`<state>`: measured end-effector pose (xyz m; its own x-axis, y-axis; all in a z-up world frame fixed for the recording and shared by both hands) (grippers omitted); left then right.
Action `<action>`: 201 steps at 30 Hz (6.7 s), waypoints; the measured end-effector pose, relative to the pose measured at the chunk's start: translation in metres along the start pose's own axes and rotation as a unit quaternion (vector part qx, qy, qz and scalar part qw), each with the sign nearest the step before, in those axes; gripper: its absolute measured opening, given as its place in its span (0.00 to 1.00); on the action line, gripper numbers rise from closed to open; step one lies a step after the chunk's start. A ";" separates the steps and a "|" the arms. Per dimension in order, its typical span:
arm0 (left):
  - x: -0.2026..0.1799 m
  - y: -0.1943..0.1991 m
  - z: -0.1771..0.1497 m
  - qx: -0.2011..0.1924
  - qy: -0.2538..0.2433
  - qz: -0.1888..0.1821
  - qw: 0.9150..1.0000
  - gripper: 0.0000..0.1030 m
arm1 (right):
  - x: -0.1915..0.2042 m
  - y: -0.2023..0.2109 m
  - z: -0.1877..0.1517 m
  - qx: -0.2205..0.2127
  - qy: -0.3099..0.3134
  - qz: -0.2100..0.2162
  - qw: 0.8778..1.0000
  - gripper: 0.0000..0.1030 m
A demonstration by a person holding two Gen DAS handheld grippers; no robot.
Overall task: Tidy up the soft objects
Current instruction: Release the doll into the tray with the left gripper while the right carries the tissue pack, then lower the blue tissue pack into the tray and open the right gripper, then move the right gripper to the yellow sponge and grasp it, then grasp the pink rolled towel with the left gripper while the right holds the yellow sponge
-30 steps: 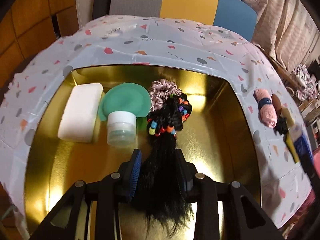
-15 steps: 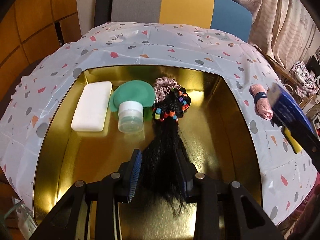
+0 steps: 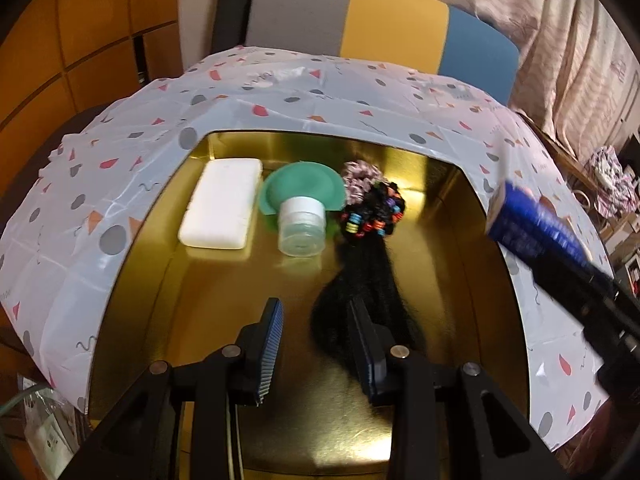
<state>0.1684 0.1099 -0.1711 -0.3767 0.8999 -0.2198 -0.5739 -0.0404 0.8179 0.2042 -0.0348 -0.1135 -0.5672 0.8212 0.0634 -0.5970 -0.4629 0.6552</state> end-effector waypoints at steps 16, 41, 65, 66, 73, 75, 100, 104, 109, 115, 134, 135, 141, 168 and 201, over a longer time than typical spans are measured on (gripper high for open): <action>0.029 0.012 0.002 -0.004 0.043 0.003 0.999 0.32 | -0.002 -0.062 0.025 0.070 0.019 -0.054 0.996 0.60; 0.025 0.008 -0.006 0.010 0.044 0.006 0.999 0.32 | 0.009 -0.071 0.026 0.101 0.062 -0.053 0.992 0.54; 0.027 0.011 -0.002 -0.001 0.038 0.021 0.999 0.32 | 0.038 -0.106 0.014 0.159 0.072 -0.002 0.985 0.54; 0.028 0.012 -0.002 -0.002 0.040 0.020 0.999 0.32 | 0.036 -0.100 0.021 0.146 0.062 0.003 0.987 0.54; 0.019 0.016 -0.003 -0.006 0.062 -0.027 0.998 0.32 | -0.009 -0.027 0.055 0.044 0.018 -0.029 0.998 0.63; 0.013 0.018 -0.004 -0.008 0.063 -0.042 0.997 0.32 | -0.023 -0.015 0.051 0.034 0.003 -0.038 0.999 0.69; -0.088 0.040 -0.063 0.026 -0.040 -0.138 0.989 0.34 | -0.115 0.017 -0.121 0.101 -0.113 -0.089 0.984 0.69; -0.112 0.044 -0.072 0.033 -0.063 -0.152 0.986 0.34 | -0.127 0.027 -0.127 0.087 -0.117 -0.094 0.985 0.69; -0.142 0.048 -0.084 0.047 -0.091 -0.169 0.980 0.34 | -0.164 0.045 -0.140 0.080 -0.126 -0.118 0.982 0.74; -0.173 0.053 -0.093 0.053 -0.110 -0.186 0.975 0.34 | -0.219 0.065 -0.134 0.076 -0.093 -0.150 0.981 0.85; -0.204 0.044 -0.106 0.077 -0.139 -0.179 0.971 0.34 | -0.325 0.013 -0.127 0.193 0.044 -0.154 0.968 0.99; -0.205 0.042 -0.106 0.079 -0.139 -0.177 0.971 0.34 | -0.325 0.011 -0.129 0.189 0.034 -0.150 0.970 0.97; -0.216 0.034 -0.095 0.080 -0.135 -0.171 0.973 0.34 | -0.314 0.019 -0.128 0.145 -0.007 -0.167 0.975 0.75; -0.301 -0.045 -0.028 0.112 -0.128 -0.105 0.980 0.35 | -0.249 0.050 -0.130 -0.047 -0.125 -0.132 0.982 0.71; -0.363 -0.142 0.008 0.067 -0.173 -0.077 0.980 0.32 | -0.253 0.048 -0.137 -0.061 -0.142 -0.117 0.981 0.72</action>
<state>0.3925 -0.2071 -0.2032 -0.0111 0.9849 -0.1727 -0.4950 0.1447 0.8568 0.2412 -0.3111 -0.2013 -0.2348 0.9618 0.1409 -0.7655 -0.2723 0.5829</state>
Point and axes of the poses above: each gripper's, at about its wrist camera, not at the fingertips, and y roughly against the way its jaws point, x to its left, z to its top, the point moved 10 cm from there along -y, roughly the way its jaws point, and after that the axes turned 10 degrees about y, right-handed, at the moved point
